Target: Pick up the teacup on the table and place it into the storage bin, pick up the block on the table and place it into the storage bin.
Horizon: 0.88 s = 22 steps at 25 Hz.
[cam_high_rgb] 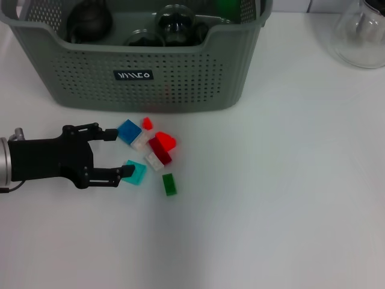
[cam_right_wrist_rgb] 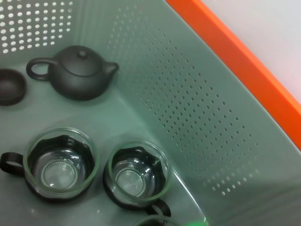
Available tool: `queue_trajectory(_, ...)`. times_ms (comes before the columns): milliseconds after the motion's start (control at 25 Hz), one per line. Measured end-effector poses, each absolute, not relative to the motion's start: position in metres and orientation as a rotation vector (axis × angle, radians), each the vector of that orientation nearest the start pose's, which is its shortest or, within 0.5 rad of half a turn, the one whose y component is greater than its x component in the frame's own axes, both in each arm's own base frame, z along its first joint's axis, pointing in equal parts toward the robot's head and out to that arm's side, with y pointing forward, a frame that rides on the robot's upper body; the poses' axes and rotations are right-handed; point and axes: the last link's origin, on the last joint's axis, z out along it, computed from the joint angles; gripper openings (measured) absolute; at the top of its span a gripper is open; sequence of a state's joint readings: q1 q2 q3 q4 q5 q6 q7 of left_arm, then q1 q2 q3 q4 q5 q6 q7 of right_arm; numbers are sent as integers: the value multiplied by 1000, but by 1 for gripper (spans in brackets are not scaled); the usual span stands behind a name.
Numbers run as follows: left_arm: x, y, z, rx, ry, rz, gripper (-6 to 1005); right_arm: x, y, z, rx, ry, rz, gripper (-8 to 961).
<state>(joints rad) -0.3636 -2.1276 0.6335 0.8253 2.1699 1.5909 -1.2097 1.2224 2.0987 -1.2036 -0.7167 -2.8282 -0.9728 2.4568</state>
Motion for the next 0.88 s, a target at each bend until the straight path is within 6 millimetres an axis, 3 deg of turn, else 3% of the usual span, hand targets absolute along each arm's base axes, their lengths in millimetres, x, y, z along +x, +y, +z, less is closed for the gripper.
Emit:
queue_trajectory(160,-311,283,6,-2730,-487,-434,858,52,487,-30,-2408,342,-323,317)
queue_trajectory(440,-311,283,6,-2730,-488,-434,858,23,475,-14,-2425,262,-209,619)
queue_trajectory(720,-313,281,7,-2726,-497,-432,859,-10,413,27,-2578,167,117,860)
queue_trajectory(880,-315,280,8,-2725,-498,-426,858,-2,369,42,-2747,157,181,910)
